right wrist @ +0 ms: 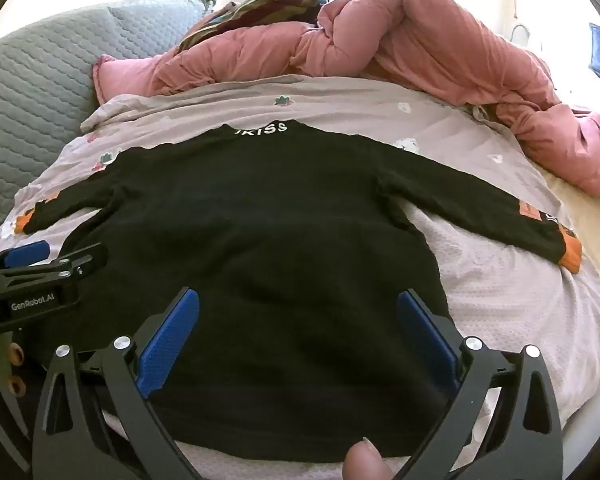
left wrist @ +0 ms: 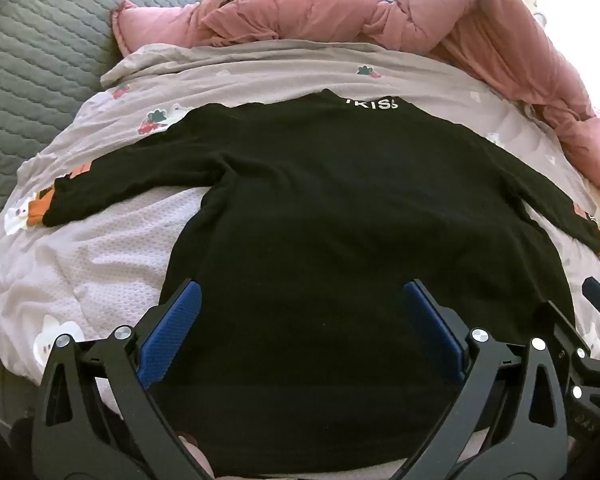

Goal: Fold small clothes

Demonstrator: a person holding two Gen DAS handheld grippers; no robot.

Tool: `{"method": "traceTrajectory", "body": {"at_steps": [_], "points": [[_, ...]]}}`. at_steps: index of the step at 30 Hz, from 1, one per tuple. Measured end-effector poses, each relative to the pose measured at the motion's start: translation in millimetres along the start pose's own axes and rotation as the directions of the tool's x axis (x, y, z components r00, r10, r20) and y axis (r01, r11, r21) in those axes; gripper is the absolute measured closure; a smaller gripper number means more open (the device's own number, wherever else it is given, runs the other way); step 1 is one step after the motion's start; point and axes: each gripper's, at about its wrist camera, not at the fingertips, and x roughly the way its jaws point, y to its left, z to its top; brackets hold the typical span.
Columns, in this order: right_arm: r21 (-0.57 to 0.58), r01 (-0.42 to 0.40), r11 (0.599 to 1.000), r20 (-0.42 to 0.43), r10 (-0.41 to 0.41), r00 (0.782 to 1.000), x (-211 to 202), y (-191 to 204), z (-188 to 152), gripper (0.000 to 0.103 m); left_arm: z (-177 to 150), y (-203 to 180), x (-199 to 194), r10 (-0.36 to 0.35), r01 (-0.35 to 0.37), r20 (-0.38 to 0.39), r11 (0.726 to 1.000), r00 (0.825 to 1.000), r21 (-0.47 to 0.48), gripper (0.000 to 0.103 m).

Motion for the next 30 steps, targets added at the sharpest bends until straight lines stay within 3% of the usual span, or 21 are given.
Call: {"method": "traceTrajectory", "body": {"at_steps": [30], "points": [[-0.018, 0.008, 1.000, 0.013, -0.008, 1.000, -9.0, -0.8, 2.3, 0.004, 1.2, -8.5, -3.7, 0.000, 0.000, 0.007, 1.000, 1.000, 0.013, 0.008]]}}
